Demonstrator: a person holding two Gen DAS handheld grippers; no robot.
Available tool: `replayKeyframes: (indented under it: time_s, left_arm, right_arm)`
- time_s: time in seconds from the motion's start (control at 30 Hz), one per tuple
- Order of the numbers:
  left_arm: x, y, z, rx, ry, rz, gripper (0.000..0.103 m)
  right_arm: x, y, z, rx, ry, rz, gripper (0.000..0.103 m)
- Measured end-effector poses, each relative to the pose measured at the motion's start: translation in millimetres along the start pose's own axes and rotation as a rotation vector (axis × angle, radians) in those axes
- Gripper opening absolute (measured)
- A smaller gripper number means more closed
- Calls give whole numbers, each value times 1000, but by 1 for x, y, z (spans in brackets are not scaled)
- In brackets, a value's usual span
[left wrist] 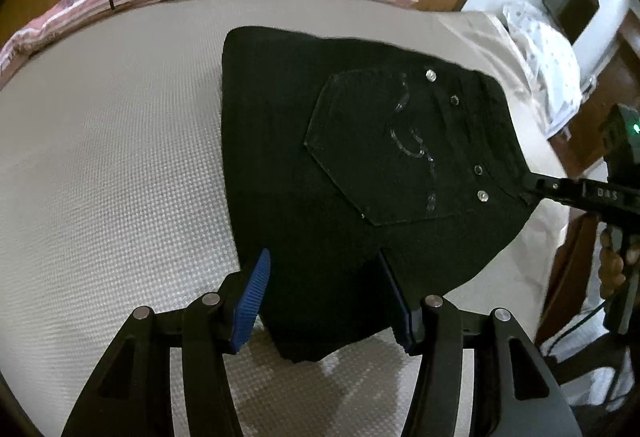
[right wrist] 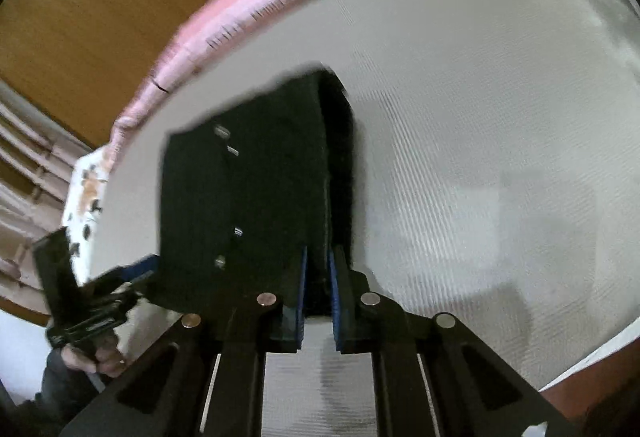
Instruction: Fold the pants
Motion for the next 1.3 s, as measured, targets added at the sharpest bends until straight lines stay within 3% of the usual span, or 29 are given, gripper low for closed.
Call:
replayKeyframes:
  time_s: [0.1, 0.23, 0.43, 0.7, 0.77, 0.9, 1.0, 1.3]
  left_arm:
    - [1, -1, -1, -9, 0, -12, 56]
    - [12, 9, -17, 56, 1, 51, 56]
    - [17, 34, -66, 114, -90, 1, 56]
    - [-10, 31, -114, 119, -105, 6, 56]
    - [-20, 25, -116, 104, -88, 18, 56]
    - [-49, 34, -120, 88, -40, -49, 56]
    - [-65, 39, -116, 115, 1, -38, 63]
    - [-65, 40, -107, 163, 6, -27, 66]
  right_arm:
    - [-1, -5, -2, -33, 3, -15, 10]
    - [10, 4, -10, 3, -2, 20, 20]
    - [33, 27, -49, 86, -126, 25, 20]
    - [-3, 35, -93, 109, -116, 39, 20]
    - [-16, 26, -96, 99, -91, 61, 20]
    - [-37, 4, -94, 58, -56, 87, 15]
    - [-41, -1, -94, 47, -54, 76, 12]
    - [-42, -1, -93, 45, -53, 75, 12]
Point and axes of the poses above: each gripper's, at about its wrist camera, not at the fingertips, and x roughly against the way its jaws point, y to its left, z to its underside, the point moved 10 cm from there along -x, roughly the way its jaws point, and after that the axes turned 14 degrees about -z, right-handed, at the moved point
